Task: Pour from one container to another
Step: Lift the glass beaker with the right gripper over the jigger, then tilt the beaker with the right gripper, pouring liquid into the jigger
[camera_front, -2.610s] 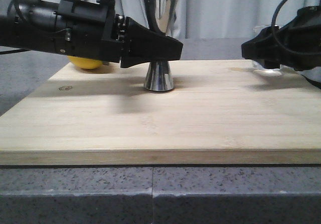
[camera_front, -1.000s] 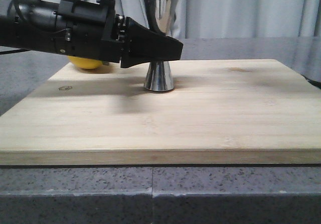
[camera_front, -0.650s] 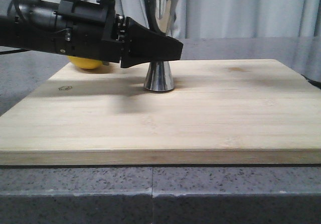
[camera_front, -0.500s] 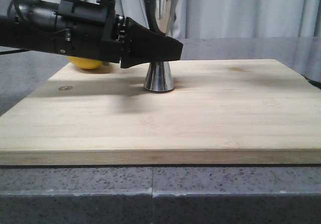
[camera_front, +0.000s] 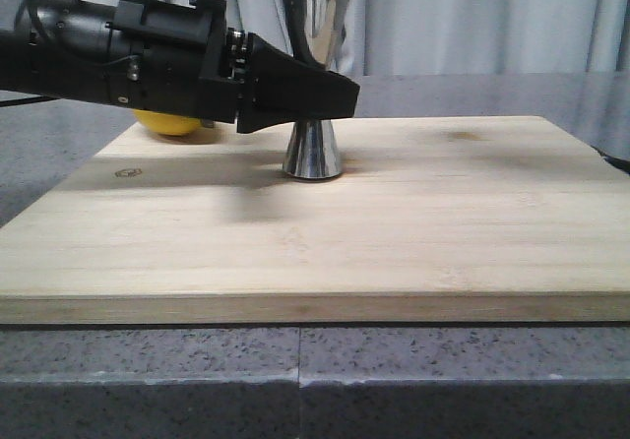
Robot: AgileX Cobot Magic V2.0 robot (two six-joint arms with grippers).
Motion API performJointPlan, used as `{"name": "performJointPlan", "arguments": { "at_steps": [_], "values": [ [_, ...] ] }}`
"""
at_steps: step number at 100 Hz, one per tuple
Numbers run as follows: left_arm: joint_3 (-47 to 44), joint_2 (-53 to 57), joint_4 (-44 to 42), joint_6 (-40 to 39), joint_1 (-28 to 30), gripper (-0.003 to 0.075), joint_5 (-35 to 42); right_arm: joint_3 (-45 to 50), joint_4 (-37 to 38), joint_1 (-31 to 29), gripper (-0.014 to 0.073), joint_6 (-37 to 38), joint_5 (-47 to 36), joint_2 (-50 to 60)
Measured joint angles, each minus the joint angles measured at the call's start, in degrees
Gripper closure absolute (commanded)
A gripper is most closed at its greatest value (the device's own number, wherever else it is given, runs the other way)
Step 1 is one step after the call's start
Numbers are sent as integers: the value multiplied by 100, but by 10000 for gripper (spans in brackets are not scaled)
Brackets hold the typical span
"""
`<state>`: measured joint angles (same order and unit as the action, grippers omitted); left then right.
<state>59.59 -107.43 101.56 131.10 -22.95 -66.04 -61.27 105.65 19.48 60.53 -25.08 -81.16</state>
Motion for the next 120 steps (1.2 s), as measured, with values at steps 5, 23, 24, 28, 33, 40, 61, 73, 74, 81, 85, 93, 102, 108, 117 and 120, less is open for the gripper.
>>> {"name": "performJointPlan", "arguments": {
  "at_steps": [5, 23, 24, 28, 33, 40, 61, 73, 74, 81, 85, 93, 102, 108, 117, 120],
  "values": [
    [0, 0, 0, 0, 0, 650, 0, 0, 0, 27, 324, -55, 78, 0],
    [0, 0, 0, 0, 0, 650, 0, 0, 0, 133, 324, -292, 240, -30],
    [0, 0, 0, 0, 0, 650, 0, -4, 0, 133, 324, -304, 258, -29],
    [0, 0, 0, 0, 0, 650, 0, -4, 0, 146, 324, -337, 264, -52],
    [0, 0, 0, 0, 0, 650, 0, -4, 0, 146, 324, -360, 264, -77],
    [0, 0, 0, 0, 0, 650, 0, -4, 0, 146, 324, -414, 293, -98],
    [0, 0, 0, 0, 0, 650, 0, -4, 0, 146, 324, -807, 309, -112],
    [0, 0, 0, 0, 0, 650, 0, -4, 0, 146, 324, -924, 330, -112],
    [0, 0, 0, 0, 0, 650, 0, -4, 0, 146, 324, -922, 330, -112],
    [0, 0, 0, 0, 0, 650, 0, -4, 0, 146, 324, -999, 354, -112],
    [0, 0, 0, 0, 0, 650, 0, -4, 0, 146, 324, -1058, 365, -112],
    [0, 0, 0, 0, 0, 650, 0, -4, 0, 146, 324, -1157, 365, -112],
    [0, 0, 0, 9, 0, 650, 0, -4, 0, 146, 324, -1246, 365, -112],
    [0, 0, 0, 9, 0, 650, 0, -4, 0, 146, 324, -1298, 365, -112],
    [0, 0, 0, 9, 0, 650, 0, -4, 0, 146, 324, -1389, 365, -112],
    [0, 0, 0, 9, 0, 650, 0, -4, 0, 146, 324, -1422, 365, -112]
  ]
}}
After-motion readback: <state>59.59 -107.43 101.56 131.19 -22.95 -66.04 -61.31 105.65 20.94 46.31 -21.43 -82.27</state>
